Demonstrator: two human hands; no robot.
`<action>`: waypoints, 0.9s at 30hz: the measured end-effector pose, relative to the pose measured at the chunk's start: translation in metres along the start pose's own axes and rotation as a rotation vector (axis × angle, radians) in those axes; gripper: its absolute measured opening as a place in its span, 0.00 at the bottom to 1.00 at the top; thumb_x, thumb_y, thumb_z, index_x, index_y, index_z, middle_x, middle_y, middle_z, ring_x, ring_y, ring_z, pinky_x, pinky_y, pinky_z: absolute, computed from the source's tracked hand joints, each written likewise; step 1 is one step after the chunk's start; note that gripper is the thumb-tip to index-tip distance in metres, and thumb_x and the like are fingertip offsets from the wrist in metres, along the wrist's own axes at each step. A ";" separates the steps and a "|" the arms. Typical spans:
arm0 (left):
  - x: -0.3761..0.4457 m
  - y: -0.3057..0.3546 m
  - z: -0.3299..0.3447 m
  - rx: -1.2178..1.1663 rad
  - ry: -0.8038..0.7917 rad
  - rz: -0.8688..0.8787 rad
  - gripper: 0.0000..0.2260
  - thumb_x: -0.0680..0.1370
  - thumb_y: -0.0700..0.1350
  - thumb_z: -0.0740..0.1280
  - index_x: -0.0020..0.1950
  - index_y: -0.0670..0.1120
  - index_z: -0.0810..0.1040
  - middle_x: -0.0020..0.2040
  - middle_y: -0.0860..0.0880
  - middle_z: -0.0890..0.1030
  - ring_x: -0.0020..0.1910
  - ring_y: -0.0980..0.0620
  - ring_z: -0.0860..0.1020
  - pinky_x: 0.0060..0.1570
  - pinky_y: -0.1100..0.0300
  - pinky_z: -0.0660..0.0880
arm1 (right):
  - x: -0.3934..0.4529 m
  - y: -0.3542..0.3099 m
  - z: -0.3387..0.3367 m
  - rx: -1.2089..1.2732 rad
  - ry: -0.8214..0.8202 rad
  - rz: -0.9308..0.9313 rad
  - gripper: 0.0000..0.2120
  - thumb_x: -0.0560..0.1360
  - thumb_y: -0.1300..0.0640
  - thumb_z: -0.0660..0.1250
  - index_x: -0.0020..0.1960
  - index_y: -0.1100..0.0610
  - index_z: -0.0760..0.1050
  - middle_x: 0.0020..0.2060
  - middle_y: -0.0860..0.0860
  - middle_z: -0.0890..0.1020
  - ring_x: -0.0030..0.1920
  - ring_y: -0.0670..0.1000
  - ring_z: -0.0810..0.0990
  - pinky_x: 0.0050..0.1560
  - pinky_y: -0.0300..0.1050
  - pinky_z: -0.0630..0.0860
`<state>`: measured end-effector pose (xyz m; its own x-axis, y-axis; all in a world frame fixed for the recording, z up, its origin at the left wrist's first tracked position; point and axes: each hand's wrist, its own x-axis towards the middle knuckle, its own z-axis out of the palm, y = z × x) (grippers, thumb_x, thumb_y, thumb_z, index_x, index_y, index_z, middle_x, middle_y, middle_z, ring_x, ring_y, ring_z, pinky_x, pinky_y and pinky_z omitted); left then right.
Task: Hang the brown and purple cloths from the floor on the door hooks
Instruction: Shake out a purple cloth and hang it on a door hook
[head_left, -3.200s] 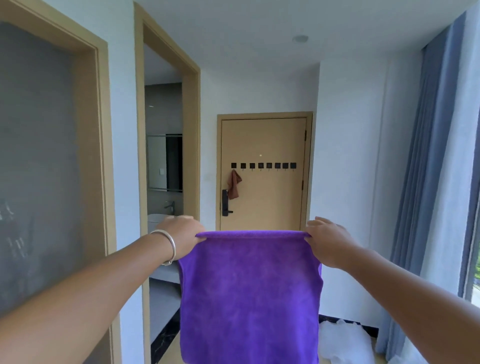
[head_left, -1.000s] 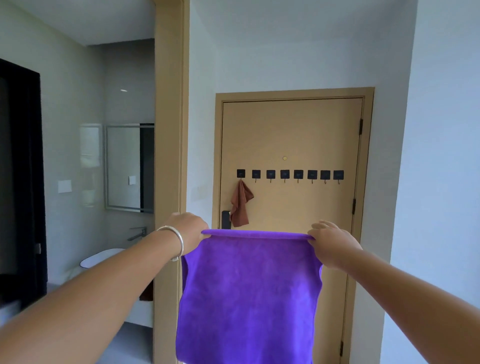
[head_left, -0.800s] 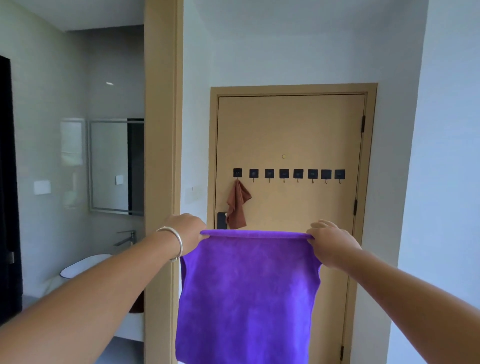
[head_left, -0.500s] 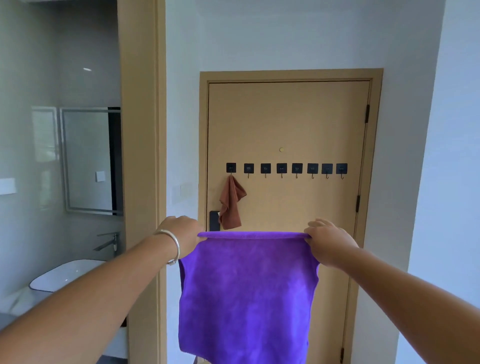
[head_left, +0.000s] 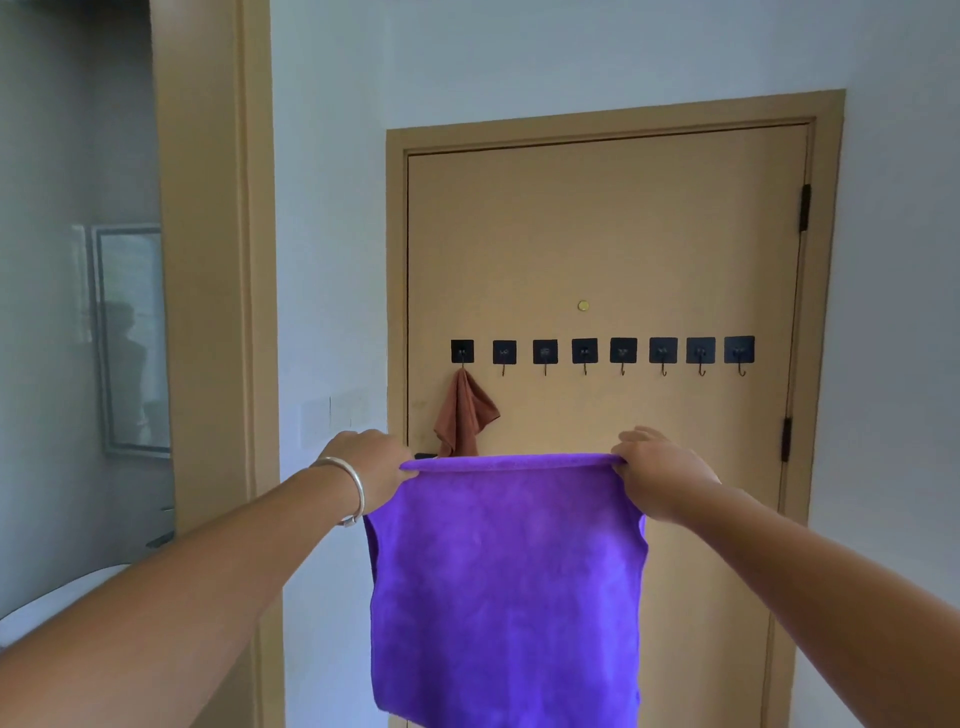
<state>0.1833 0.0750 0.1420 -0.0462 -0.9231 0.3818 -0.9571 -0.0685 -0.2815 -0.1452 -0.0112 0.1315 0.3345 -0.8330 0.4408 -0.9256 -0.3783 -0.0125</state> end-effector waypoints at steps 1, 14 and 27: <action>0.011 0.000 0.006 0.002 -0.002 -0.007 0.17 0.82 0.53 0.53 0.42 0.50 0.77 0.43 0.50 0.80 0.43 0.49 0.77 0.41 0.58 0.69 | 0.011 0.004 0.006 0.000 -0.003 -0.003 0.15 0.81 0.55 0.50 0.52 0.55 0.76 0.55 0.48 0.74 0.69 0.51 0.64 0.62 0.48 0.67; 0.170 -0.044 0.096 -0.071 0.075 0.016 0.11 0.82 0.47 0.58 0.42 0.49 0.75 0.40 0.50 0.79 0.38 0.51 0.76 0.33 0.62 0.64 | 0.161 0.005 0.080 -0.122 0.002 0.038 0.15 0.81 0.55 0.51 0.52 0.54 0.76 0.51 0.48 0.74 0.62 0.49 0.68 0.57 0.45 0.70; 0.320 -0.099 0.173 -0.397 0.288 0.130 0.07 0.80 0.45 0.60 0.45 0.51 0.76 0.41 0.54 0.78 0.37 0.54 0.76 0.39 0.62 0.75 | 0.298 -0.019 0.119 -0.152 0.097 0.210 0.14 0.79 0.60 0.53 0.45 0.54 0.77 0.45 0.48 0.74 0.49 0.50 0.74 0.49 0.47 0.76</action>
<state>0.3123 -0.2792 0.1396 -0.1961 -0.7688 0.6087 -0.9704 0.2412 -0.0081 -0.0068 -0.3001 0.1562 0.1211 -0.8414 0.5267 -0.9913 -0.1305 0.0196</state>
